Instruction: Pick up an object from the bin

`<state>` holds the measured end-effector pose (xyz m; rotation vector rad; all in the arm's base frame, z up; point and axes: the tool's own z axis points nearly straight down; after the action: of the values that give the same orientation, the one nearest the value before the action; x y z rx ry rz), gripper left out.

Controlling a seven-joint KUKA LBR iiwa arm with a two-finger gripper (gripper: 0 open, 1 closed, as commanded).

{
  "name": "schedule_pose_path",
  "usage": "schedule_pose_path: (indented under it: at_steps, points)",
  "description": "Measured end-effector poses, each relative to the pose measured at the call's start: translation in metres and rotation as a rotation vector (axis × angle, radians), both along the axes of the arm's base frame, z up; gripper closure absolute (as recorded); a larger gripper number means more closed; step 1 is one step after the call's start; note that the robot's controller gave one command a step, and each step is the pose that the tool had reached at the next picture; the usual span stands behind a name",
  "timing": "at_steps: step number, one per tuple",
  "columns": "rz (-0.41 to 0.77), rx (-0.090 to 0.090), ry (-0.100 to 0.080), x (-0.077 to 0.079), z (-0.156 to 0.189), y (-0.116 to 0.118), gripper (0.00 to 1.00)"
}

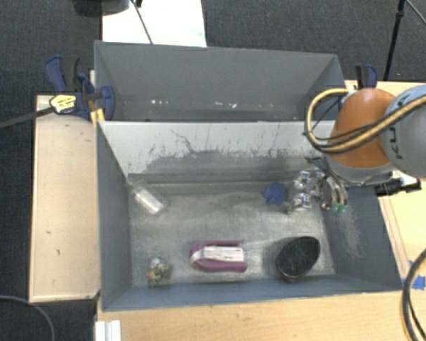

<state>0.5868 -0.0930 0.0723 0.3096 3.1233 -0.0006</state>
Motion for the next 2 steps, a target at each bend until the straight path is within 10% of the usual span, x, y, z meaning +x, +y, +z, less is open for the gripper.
schedule_pose_path:
  at_steps: [1, 2]
  points:
    - [0.001, -0.001, -0.001, -0.0004, -0.0009, -0.0002, 0.00]
    - [0.003, 0.000, 0.000, 0.0001, 0.0000, -0.0001, 1.00]
